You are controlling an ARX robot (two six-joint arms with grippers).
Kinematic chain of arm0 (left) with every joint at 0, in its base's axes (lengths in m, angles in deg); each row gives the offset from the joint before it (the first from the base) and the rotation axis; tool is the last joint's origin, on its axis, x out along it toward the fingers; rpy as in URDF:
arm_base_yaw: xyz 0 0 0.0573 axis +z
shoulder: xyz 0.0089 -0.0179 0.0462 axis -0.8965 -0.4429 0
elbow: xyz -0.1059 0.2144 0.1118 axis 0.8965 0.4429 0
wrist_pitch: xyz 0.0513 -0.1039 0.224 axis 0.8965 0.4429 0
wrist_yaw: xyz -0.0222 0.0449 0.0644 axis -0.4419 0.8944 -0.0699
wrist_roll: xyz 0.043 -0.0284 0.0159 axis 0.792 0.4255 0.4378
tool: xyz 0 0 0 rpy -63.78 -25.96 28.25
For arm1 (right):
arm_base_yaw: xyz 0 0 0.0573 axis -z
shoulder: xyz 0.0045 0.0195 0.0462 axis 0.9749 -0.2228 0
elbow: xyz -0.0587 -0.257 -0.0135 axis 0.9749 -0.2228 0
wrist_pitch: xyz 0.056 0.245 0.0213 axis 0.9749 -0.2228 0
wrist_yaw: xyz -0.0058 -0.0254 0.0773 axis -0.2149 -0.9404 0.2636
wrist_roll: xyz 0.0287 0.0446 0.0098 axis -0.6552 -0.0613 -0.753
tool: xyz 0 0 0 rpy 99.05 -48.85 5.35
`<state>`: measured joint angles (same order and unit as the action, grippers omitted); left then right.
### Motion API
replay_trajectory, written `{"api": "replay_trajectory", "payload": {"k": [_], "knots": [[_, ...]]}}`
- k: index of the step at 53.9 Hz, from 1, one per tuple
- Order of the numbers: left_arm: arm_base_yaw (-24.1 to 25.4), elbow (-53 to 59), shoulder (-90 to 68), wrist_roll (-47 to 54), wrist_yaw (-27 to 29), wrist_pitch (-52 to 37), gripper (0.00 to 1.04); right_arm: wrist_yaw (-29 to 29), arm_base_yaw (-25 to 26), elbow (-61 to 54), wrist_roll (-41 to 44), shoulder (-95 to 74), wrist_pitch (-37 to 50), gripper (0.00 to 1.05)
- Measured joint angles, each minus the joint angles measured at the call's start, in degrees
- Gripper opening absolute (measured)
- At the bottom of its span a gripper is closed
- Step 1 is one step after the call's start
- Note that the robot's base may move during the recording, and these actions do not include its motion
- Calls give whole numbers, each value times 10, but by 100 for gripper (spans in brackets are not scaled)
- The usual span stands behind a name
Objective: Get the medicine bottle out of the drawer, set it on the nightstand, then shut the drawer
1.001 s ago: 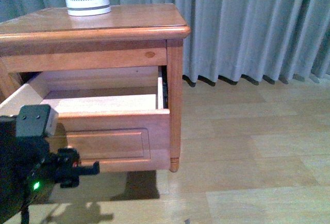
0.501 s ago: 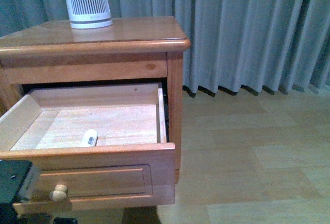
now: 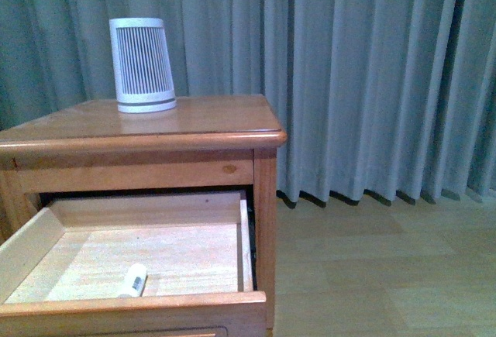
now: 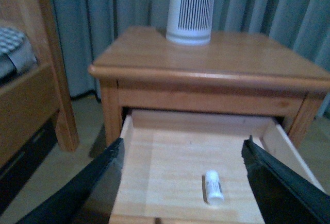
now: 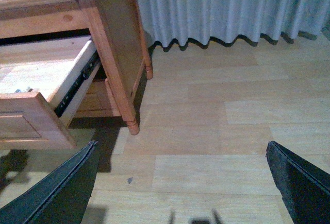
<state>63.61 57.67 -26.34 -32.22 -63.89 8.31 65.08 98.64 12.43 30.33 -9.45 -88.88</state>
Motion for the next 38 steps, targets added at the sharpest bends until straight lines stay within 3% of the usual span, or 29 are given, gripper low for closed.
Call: {"api": "replay_trajectory", "payload": {"k": [19,38], "knots": [[0,94,103,9,-1,28,3,-1,0,0,0,0,0,98],[0,138,230,10,1,112,3,2,0,0,0,0,0,98]]}}
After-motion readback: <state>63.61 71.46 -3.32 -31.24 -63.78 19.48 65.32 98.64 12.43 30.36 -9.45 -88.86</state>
